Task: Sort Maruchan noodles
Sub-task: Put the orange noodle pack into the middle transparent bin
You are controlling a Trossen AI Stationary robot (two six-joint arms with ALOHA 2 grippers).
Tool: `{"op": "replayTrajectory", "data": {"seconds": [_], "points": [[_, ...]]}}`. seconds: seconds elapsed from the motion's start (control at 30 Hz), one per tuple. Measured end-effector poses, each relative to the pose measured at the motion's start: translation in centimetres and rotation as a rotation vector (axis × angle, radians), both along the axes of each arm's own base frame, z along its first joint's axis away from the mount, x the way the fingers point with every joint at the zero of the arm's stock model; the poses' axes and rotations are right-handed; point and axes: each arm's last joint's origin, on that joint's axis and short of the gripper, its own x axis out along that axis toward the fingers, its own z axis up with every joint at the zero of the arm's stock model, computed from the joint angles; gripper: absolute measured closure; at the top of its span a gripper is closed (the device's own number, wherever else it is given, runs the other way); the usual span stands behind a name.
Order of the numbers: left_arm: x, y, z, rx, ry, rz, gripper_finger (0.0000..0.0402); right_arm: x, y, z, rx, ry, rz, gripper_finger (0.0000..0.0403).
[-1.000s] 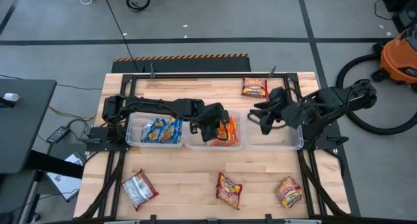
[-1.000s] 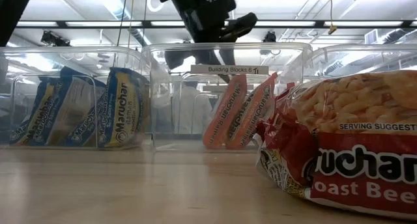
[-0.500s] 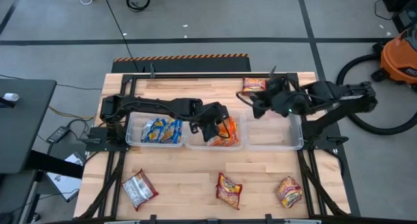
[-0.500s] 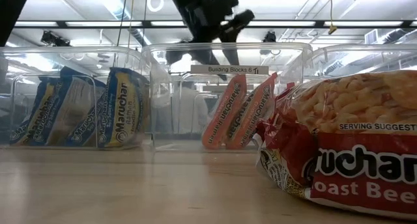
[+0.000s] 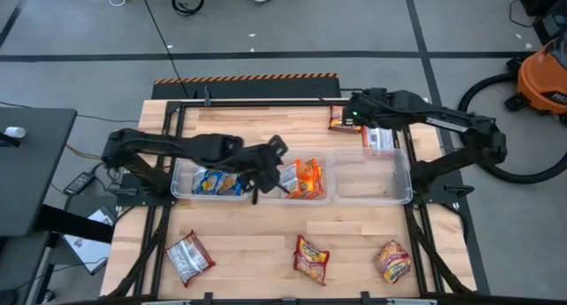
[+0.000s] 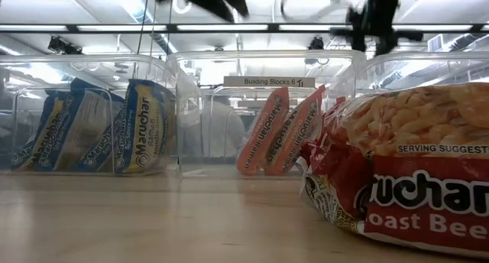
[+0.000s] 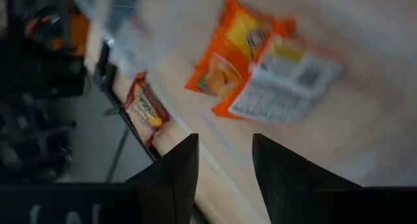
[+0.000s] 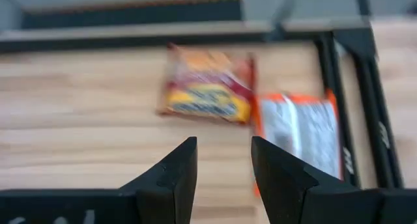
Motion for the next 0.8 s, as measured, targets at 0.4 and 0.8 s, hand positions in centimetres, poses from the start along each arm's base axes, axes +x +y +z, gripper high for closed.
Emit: {"op": "replayTrajectory", "data": {"seconds": [0.4, 0.8], "points": [[-10.7, -1.6, 6.7, -0.624, -0.213, 0.53, 0.0253, -2.9, -4.5, -9.0, 0.308, 0.094, -0.277, 0.0252], [-14.7, -2.8, 8.7, -0.796, -0.312, 0.592, 0.0253, -4.6, -5.1, -13.5, 0.38, 0.116, -0.223, 0.0214]]}}
